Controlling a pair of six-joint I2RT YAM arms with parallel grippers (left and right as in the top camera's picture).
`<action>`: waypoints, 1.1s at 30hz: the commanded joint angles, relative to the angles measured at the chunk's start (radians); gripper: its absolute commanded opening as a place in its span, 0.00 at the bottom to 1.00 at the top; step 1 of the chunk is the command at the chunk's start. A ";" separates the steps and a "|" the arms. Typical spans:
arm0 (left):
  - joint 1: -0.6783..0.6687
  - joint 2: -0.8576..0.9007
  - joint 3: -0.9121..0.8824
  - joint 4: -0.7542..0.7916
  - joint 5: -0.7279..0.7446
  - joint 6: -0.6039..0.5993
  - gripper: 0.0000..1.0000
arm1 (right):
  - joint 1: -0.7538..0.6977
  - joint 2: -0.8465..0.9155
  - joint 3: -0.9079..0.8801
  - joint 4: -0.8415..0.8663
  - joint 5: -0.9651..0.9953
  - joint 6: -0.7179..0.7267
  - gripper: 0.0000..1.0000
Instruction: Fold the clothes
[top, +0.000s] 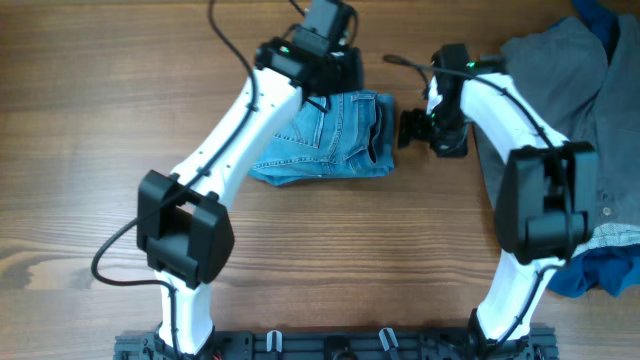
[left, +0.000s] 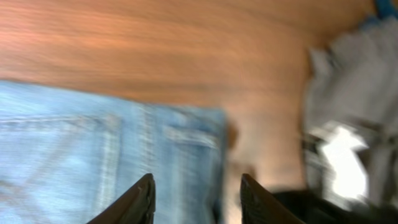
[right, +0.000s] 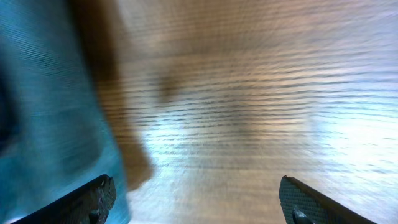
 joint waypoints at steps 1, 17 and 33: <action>0.092 0.003 0.022 0.002 -0.110 0.006 0.51 | 0.008 -0.163 0.057 -0.010 -0.172 -0.080 0.90; 0.406 0.003 0.022 -0.319 -0.102 0.005 0.52 | 0.192 0.022 -0.050 0.132 -0.240 0.112 0.94; 0.406 0.003 0.022 -0.340 -0.102 0.005 0.52 | 0.182 -0.107 0.156 0.280 -0.258 -0.055 0.09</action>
